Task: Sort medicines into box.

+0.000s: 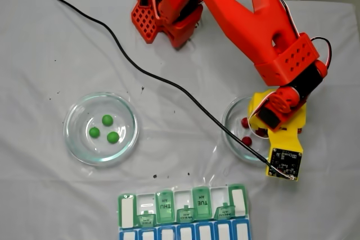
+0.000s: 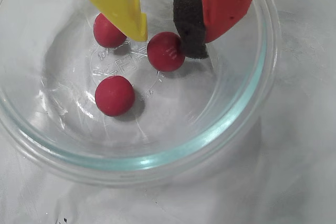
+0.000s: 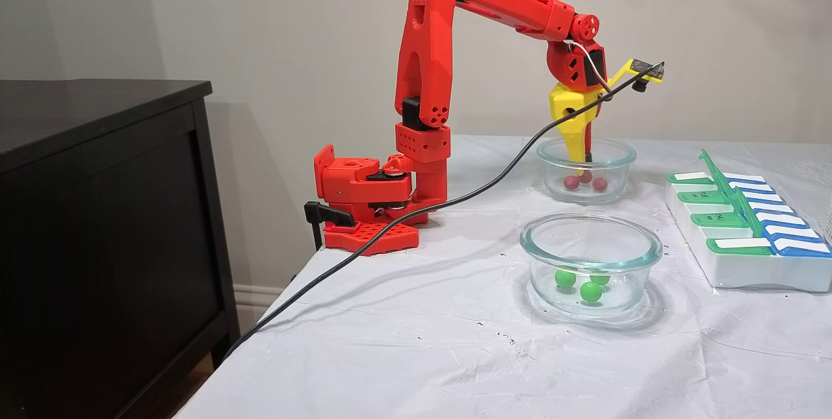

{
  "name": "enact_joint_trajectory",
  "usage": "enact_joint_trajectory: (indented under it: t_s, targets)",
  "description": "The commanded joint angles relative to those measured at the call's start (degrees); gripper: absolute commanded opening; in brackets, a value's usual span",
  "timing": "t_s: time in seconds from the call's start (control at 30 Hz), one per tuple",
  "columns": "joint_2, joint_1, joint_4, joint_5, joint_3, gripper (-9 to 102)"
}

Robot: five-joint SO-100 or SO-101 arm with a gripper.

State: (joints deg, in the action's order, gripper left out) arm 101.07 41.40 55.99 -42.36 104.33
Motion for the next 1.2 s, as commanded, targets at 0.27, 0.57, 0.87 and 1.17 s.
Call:
enact_joint_trajectory:
  t_s: [0.27,0.57,0.87,1.17]
  targets:
    - [1.23,0.26,-3.25,0.09,-2.99,12]
    - [2.55,0.70,-3.78,0.62,-0.70,13]
    - [1.85,0.97,-4.04,0.44,0.09,13]
    - [3.16,1.76,-4.83,0.79,2.29,15]
